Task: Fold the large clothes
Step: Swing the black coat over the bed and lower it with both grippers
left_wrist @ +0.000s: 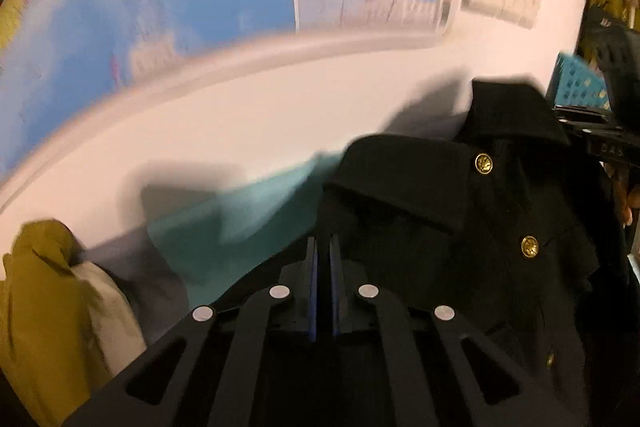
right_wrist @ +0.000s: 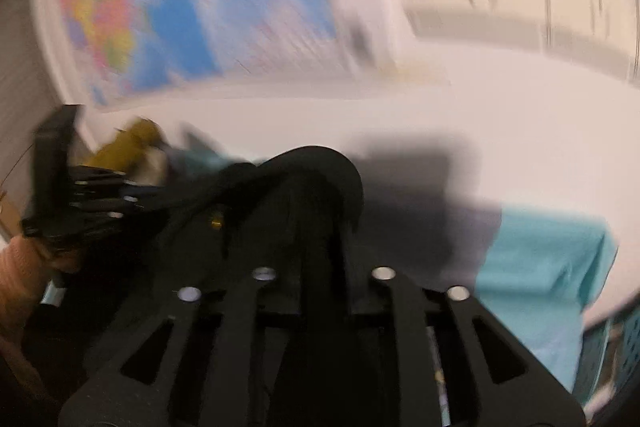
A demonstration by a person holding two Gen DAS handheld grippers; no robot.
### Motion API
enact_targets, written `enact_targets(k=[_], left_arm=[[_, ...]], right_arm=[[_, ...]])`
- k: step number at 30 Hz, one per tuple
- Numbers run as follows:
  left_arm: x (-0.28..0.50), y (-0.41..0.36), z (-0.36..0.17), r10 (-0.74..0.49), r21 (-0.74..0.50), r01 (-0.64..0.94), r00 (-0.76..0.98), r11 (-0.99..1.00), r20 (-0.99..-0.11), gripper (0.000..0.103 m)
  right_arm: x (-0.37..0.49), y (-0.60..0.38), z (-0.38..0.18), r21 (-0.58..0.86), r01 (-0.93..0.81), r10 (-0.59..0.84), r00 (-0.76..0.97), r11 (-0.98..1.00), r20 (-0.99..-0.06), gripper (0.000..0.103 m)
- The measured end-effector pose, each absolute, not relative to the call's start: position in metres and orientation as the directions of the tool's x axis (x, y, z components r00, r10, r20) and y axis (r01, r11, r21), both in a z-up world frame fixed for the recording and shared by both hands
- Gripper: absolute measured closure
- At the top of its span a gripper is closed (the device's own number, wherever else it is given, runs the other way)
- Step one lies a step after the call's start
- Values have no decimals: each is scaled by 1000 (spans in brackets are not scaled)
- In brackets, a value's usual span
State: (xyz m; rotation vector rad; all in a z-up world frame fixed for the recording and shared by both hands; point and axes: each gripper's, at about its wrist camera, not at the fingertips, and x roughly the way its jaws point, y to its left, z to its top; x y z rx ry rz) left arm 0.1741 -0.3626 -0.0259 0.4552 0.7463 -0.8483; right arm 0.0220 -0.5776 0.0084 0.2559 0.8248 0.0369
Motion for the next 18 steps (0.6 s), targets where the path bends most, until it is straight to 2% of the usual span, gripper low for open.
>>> enact_targets(k=[1, 2, 3, 4, 6, 7, 9, 10, 11, 12, 13, 16, 18], left_arm=[[178, -365, -43, -450, 96, 799, 428, 593, -784, 99], [179, -367, -56, -426, 104, 807, 411, 582, -806, 97], [179, -367, -66, -405, 117, 813, 402, 570, -821, 95], [177, -366, -74, -380, 143, 808, 416, 572, -826, 88], [173, -363, -72, -385, 163, 808, 434, 566, -814, 84], [171, -360, -69, -382, 172, 805, 443, 568, -811, 77], [168, -352, -60, -386, 185, 788, 473, 587, -792, 75], [164, -345, -50, -425, 157, 796, 464, 584, -777, 72], [161, -338, -42, -455, 126, 804, 450, 582, -768, 62], [156, -330, -35, -479, 102, 806, 443, 583, -758, 59], [148, -321, -26, -511, 82, 812, 438, 578, -739, 59], [120, -297, -9, -565, 66, 833, 429, 550, -705, 43], [98, -283, -3, -592, 55, 851, 409, 522, -694, 43]], right_arm=[[27, -580, -8, 189, 115, 76, 625, 975, -776, 78], [30, -581, -28, 156, 155, 44, 556, 975, -830, 68], [31, -581, -38, 154, 172, 45, 514, 973, -857, 53], [29, -581, -46, 143, 203, 29, 478, 969, -878, 50], [10, -584, -34, 204, 205, 61, 547, 957, -835, 49], [3, -586, -28, 230, 203, 77, 566, 952, -821, 44], [-25, -587, -6, 264, 213, 87, 602, 940, -794, 41], [-34, -584, 2, 270, 202, 94, 612, 941, -785, 42], [-53, -577, 15, 277, 173, 110, 629, 945, -769, 36], [-68, -570, 23, 279, 157, 117, 641, 947, -758, 23], [-87, -560, 33, 281, 150, 120, 650, 948, -751, 18], [-152, -540, 42, 350, 122, 193, 646, 929, -738, 17], [-184, -533, 41, 396, 104, 246, 634, 913, -733, 17]])
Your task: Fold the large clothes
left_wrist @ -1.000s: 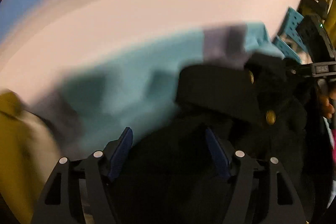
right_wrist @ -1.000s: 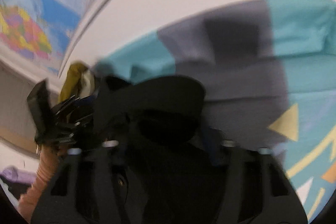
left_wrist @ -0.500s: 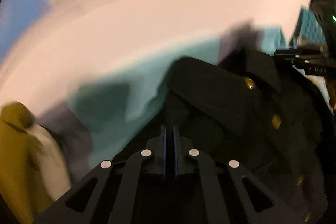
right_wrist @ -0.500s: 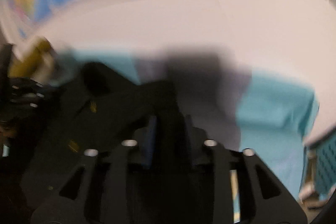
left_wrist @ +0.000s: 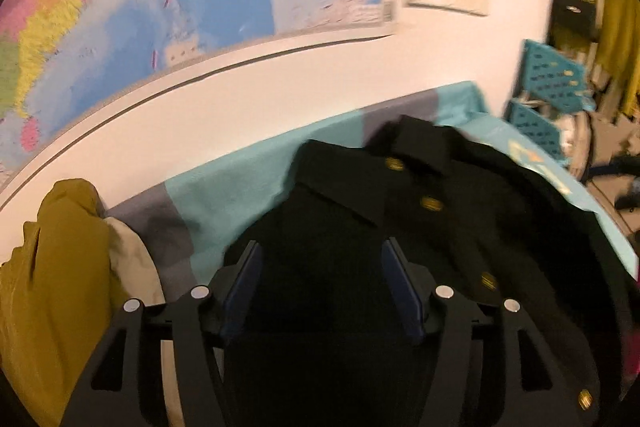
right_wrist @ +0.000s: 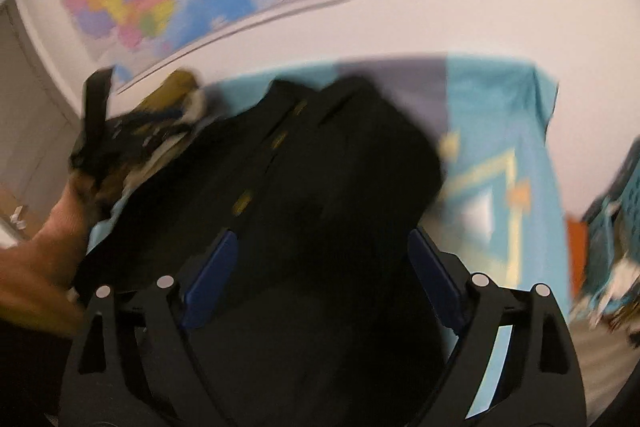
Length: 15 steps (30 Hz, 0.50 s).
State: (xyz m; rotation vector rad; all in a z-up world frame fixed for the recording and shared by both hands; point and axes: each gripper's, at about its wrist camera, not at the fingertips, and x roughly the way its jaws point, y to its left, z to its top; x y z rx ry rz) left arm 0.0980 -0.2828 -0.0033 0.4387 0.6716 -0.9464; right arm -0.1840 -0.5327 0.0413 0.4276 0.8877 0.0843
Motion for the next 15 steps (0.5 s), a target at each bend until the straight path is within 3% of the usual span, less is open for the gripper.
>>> enact_targets(k=[5, 6, 7, 8, 9, 11, 15], left_arm=[[57, -277, -2, -639, 19, 895, 333, 446, -694, 37], [51, -273, -5, -640, 19, 896, 331, 443, -693, 36], [45, -273, -10, -639, 28, 897, 336, 442, -692, 35], [40, -271, -14, -637, 31, 899, 333, 436, -695, 35], [33, -270, -20, -636, 29, 901, 328, 433, -699, 35], [32, -263, -22, -630, 33, 897, 334, 440, -701, 35], [36, -248, -16, -627, 43, 880, 371, 474, -685, 35]], right_arm=[[-238, -483, 5, 549, 97, 410, 562, 830, -718, 14], [-240, -475, -2, 551, 102, 414, 550, 828, -725, 21], [-241, -469, -6, 541, 114, 399, 555, 833, -730, 42], [-238, -464, -8, 539, 109, 395, 564, 835, -725, 57], [-237, -462, -5, 526, 106, 381, 572, 844, -726, 90], [-236, -473, 12, 517, 95, 354, 624, 850, -696, 101], [-240, -498, 81, 371, 94, 191, 727, 924, -659, 101]])
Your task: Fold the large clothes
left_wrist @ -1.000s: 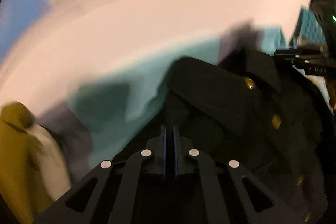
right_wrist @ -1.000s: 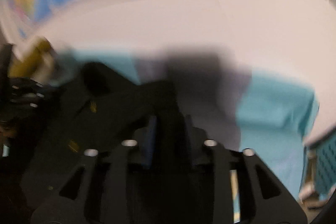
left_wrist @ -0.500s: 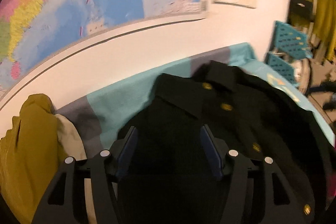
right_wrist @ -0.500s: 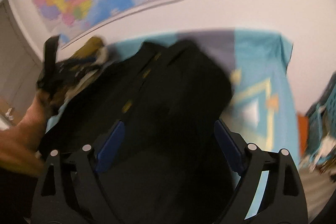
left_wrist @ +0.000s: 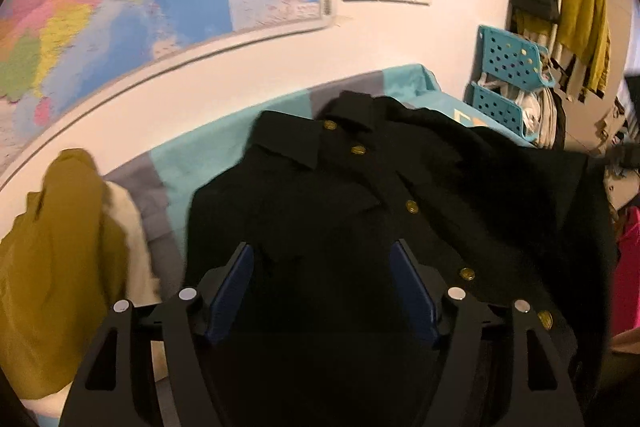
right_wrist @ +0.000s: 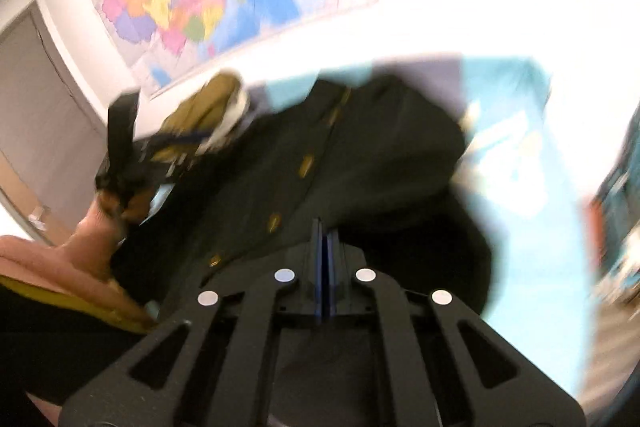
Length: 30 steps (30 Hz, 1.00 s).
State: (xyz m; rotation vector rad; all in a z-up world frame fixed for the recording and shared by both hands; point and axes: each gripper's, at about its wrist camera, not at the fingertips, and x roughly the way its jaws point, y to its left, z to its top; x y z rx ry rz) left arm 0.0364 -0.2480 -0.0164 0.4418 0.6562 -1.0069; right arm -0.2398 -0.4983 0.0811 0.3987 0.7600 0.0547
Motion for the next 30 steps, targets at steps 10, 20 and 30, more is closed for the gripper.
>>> enact_targets(k=[10, 20, 30], left_arm=[[62, -191, -21, -547, 48, 789, 467, 612, -695, 34], [43, -158, -57, -496, 44, 829, 375, 558, -783, 27], [53, -143, -86, -341, 109, 752, 416, 650, -843, 97]], right_arm=[[-228, -629, 93, 175, 451, -222, 696, 875, -683, 100], [-229, -664, -10, 299, 559, -116, 588, 773, -800, 38], [-258, -577, -40, 182, 382, -29, 486, 906, -874, 71]])
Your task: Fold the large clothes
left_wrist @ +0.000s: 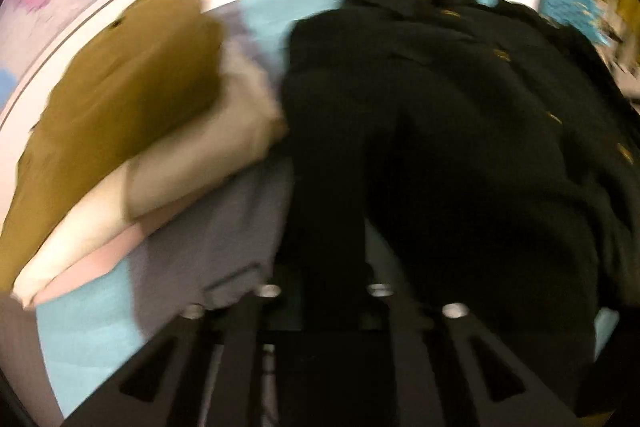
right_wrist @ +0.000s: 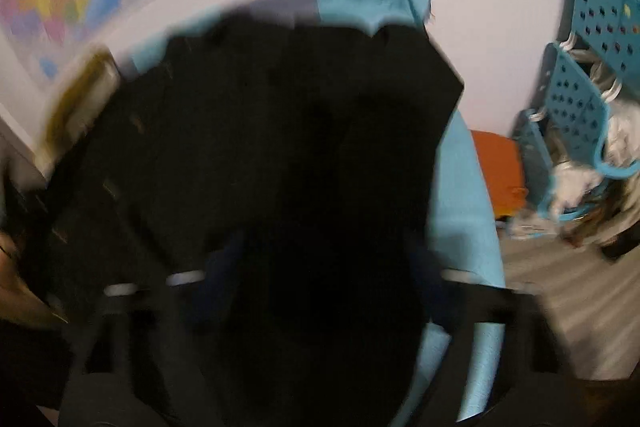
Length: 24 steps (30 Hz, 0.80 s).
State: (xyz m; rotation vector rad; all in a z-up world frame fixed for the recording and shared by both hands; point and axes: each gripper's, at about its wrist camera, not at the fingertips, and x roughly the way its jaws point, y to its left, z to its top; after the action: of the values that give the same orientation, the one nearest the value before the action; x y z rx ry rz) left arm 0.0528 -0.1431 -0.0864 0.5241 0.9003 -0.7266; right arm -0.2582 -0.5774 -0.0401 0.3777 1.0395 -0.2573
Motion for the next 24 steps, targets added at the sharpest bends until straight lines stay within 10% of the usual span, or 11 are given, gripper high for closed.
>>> enact_targets(k=[3, 6, 8, 10, 14, 19, 24], left_arm=[[68, -134, -68, -278, 199, 646, 558, 737, -781, 98], [79, -130, -64, -243, 212, 599, 587, 772, -772, 96], [73, -140, -74, -112, 384, 527, 685, 758, -720, 73], [62, -150, -83, -29, 501, 464, 754, 730, -656, 67], [48, -129, -59, -252, 269, 574, 668, 774, -700, 62], [-4, -88, -20, -599, 37, 774, 519, 632, -610, 41], [-50, -85, -36, -686, -4, 870, 386, 493, -617, 39]], right_arm=[[-263, -585, -30, 158, 405, -82, 516, 901, -852, 99], [-276, -609, -11, 37, 511, -262, 500, 859, -825, 99], [-283, -628, -15, 41, 580, -297, 475, 814, -828, 98], [-285, -635, -29, 83, 592, -249, 457, 802, -854, 81], [-306, -617, -19, 117, 607, -274, 512, 786, -814, 40], [-340, -555, 25, 154, 437, -218, 687, 886, -693, 32], [-360, -489, 18, 160, 203, -41, 731, 966, -681, 24]])
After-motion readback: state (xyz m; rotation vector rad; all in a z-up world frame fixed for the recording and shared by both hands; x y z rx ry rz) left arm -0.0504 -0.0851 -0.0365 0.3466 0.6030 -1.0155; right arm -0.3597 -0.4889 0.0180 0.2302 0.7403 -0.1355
